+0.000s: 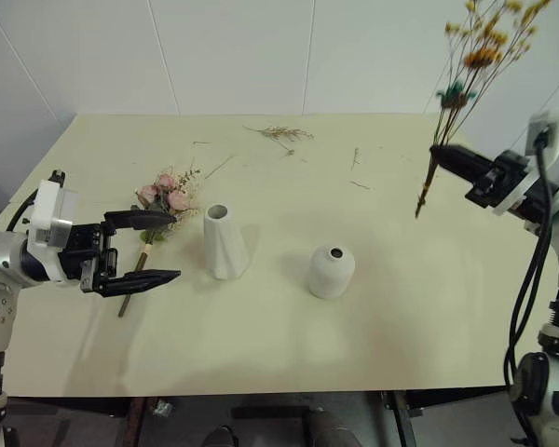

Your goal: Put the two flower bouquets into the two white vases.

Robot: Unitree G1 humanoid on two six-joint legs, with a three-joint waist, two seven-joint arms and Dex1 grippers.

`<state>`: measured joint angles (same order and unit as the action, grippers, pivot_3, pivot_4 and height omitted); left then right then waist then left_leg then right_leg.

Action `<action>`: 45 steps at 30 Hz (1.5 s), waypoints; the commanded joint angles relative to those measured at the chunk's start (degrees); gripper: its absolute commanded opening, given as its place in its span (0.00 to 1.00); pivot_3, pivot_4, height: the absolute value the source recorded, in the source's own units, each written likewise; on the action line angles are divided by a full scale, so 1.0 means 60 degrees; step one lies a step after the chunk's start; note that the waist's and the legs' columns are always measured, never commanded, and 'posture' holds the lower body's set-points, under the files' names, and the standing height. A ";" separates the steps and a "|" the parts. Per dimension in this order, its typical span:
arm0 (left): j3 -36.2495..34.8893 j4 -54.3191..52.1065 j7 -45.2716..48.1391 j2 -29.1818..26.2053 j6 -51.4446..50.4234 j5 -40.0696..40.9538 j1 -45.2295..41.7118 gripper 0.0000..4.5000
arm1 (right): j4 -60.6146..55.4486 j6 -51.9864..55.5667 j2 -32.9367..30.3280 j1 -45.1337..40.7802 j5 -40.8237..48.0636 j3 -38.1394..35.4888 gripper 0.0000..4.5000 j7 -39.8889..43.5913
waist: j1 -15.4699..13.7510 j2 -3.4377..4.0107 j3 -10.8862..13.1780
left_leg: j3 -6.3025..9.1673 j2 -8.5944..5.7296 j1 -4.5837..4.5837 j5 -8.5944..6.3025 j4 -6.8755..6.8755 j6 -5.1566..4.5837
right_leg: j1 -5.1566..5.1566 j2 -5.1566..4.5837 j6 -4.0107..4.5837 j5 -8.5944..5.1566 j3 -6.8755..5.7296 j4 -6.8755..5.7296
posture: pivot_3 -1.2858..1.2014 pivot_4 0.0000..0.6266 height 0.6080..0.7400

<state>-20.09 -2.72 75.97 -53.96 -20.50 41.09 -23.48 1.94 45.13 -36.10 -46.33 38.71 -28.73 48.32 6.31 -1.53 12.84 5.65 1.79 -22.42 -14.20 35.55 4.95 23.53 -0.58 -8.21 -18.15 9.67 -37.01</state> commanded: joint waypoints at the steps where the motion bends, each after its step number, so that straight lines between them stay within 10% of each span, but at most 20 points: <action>1: 0.0040 0.0232 0.0081 0.0000 0.0198 -0.0100 -0.0352 1.00 | -0.1236 0.0118 0.0523 -0.0135 0.1295 -0.0588 0.00 -0.0956 | 0.0002 0.0000 0.0000 | -0.0001 0.0000 0.0000 0.0000 0.0000 0.0000 | 0.0000 0.0000 0.0000 0.0000 0.0000 0.0001 | 0.52 0.24 1.00; 16: 0.0614 0.1126 0.0295 0.0182 0.0245 -0.0472 -0.1567 1.00 | -0.3584 -0.0041 0.1811 0.1863 0.3356 0.1118 0.00 -0.1508 | -0.0019 -0.0001 -0.0001 | 0.0005 0.0002 0.0001 0.0002 -0.0021 0.0002 | 0.0007 -0.0003 0.0006 -0.0004 -0.0006 0.0000 | 0.52 0.24 1.00; 45: 0.0578 0.1039 0.0038 0.0452 0.0308 -0.0469 -0.1630 1.00 | -0.2328 -0.2211 0.1961 0.2903 0.1771 0.2478 0.00 -0.0499 | -0.0109 -0.0002 -0.0001 | 0.0006 0.0002 0.0000 0.0003 -0.0024 0.0003 | 0.0011 -0.0003 0.0007 -0.0005 -0.0006 -0.0001 | 0.52 0.24 1.00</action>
<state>-15.03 4.94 76.36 -50.67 -19.35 37.93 -32.41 -10.00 33.54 -24.71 -29.23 48.94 -13.66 44.87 5.65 -1.54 12.83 5.69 1.80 -22.43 -14.18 35.41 4.96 23.60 -0.60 -8.17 -18.17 9.64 -37.00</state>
